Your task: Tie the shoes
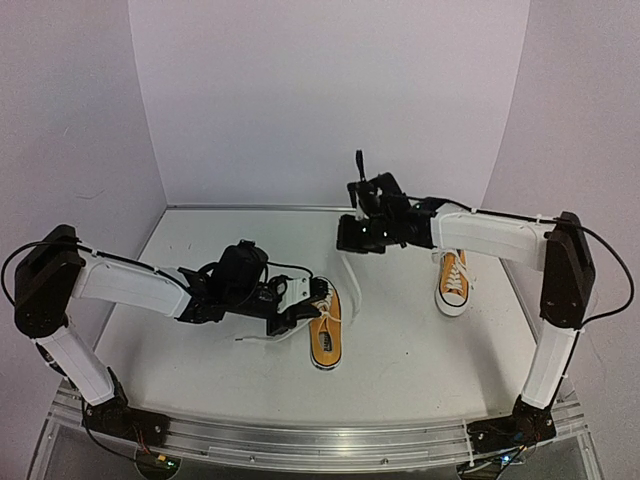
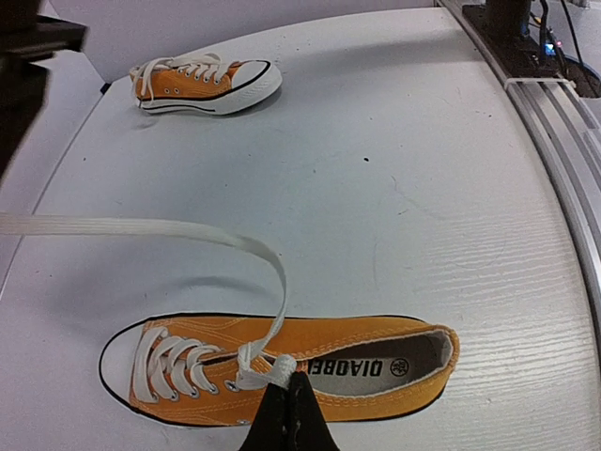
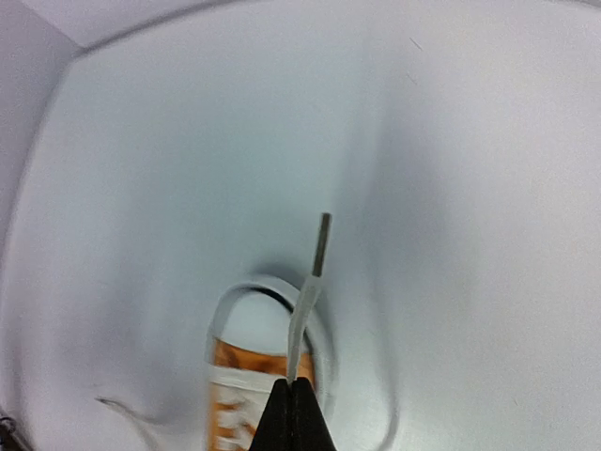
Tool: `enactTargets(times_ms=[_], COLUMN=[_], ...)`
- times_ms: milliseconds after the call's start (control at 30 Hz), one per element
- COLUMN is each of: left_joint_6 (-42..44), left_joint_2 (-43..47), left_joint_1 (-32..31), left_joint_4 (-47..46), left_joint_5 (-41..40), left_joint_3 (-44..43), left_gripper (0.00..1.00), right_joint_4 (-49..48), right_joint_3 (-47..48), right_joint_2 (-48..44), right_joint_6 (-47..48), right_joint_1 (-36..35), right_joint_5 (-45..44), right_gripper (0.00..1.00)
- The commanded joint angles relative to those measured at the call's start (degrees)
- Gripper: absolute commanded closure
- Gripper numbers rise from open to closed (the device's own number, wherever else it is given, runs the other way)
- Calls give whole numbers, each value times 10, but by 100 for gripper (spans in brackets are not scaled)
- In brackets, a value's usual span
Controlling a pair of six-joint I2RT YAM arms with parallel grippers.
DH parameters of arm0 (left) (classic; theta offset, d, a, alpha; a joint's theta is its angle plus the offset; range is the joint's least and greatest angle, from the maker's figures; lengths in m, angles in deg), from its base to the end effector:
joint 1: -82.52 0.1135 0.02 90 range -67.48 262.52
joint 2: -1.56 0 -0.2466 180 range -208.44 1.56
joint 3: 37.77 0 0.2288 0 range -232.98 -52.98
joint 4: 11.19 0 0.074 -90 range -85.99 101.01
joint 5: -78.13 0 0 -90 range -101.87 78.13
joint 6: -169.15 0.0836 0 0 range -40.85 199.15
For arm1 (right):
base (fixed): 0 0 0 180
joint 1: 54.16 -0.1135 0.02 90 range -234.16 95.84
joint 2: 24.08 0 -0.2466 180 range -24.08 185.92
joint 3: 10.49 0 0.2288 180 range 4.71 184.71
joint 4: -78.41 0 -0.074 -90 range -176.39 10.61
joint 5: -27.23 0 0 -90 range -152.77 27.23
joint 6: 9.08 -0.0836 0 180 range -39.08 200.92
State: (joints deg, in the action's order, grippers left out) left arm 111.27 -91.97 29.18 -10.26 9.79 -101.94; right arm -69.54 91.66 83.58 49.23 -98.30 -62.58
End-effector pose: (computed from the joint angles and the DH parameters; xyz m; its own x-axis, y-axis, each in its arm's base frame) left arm 0.1935 -0.3117 0.1709 0.2425 0.5018 -0.8303 0.9527 0.0383 0.3014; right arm 0.3209 0.3118 0.2304 -0.7391 0.0148 -0.6735 -0.3644 0.8321 0.4182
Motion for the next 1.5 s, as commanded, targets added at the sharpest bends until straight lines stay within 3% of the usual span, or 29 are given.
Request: enactTargets(times_ms=[0, 133, 367, 567, 600, 633, 733, 833, 1000, 1167, 1467], left_joint_6=[37, 56, 65, 71, 71, 73, 73, 73, 76, 77, 81], left_joint_2=[40, 51, 55, 56, 56, 55, 53, 53, 46, 29, -22], left_joint_1=[-21, -30, -37, -44, -44, -45, -46, -46, -46, -46, -45], left_joint_4=[-61, -68, -58, -47, -45, -43, -40, -43, -47, -68, -87], left_joint_5=[-35, -52, -62, -67, -68, -70, -68, -68, -75, -97, -131], left_joint_3=[11, 20, 31, 33, 32, 32, 30, 30, 29, 30, 2], left_gripper=[100, 100, 100, 100, 100, 100, 100, 100, 100, 100, 100], right_joint_4=[-3, -6, -10, -9, -7, -6, -4, -6, -6, -6, -102], right_joint_3=[117, 211, 343, 388, 389, 385, 338, 250, 88, -64, -207], right_joint_2=[57, 128, 234, 283, 287, 287, 247, 169, 13, -81, -122], right_joint_6=[63, 58, 40, 17, 14, 14, 24, 30, 52, 69, 26], right_joint_1=[0, -11, -54, -67, -67, -67, -62, -30, 19, 28, 27], right_joint_5=[142, 244, 343, 405, 416, 421, 414, 394, 348, 341, 381], right_gripper=[100, 100, 100, 100, 95, 83, 49, 35, 29, 40, 48])
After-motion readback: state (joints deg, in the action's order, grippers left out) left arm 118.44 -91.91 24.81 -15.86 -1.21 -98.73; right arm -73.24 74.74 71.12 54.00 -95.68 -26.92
